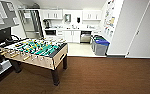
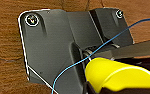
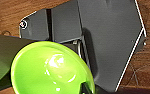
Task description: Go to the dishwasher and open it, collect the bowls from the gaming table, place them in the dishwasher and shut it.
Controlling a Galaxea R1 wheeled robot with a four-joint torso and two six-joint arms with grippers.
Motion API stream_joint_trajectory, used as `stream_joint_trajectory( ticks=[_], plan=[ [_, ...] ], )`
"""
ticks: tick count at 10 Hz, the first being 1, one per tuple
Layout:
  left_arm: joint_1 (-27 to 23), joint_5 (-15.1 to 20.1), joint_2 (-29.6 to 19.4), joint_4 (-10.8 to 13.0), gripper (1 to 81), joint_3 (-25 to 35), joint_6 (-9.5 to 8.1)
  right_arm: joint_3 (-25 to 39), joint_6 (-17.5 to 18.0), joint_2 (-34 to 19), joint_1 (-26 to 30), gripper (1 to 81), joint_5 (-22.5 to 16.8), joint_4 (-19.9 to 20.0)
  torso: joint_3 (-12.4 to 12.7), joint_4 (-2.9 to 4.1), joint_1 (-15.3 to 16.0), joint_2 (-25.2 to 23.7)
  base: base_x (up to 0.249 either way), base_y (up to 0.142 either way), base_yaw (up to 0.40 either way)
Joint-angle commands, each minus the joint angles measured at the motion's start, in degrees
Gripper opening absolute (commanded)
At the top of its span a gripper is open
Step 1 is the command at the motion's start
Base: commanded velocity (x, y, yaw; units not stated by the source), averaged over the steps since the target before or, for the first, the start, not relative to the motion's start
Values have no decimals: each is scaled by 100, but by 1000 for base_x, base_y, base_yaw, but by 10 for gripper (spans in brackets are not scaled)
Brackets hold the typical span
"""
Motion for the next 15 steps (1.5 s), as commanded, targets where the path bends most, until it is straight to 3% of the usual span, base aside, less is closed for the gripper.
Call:
stream_joint_trajectory(
  ticks=[1, 8, 15],
  plan=[
    [-149, 203, -33, 60, 10, -11, 38, 37, -19, 12, 200, 10, -269, -67, 0, 0, 2, 0, 130, -71, 0],
    [-157, 203, -33, 60, 10, -11, 38, 37, -19, 3, 174, 10, -251, -67, -2, 0, 0, 2, 131, -70, 0],
    [-149, 211, -33, 60, 10, -11, 38, 37, -19, 3, 182, 10, -251, -67, -2, 0, -11, 2, 131, 0, 0]
  ],
)
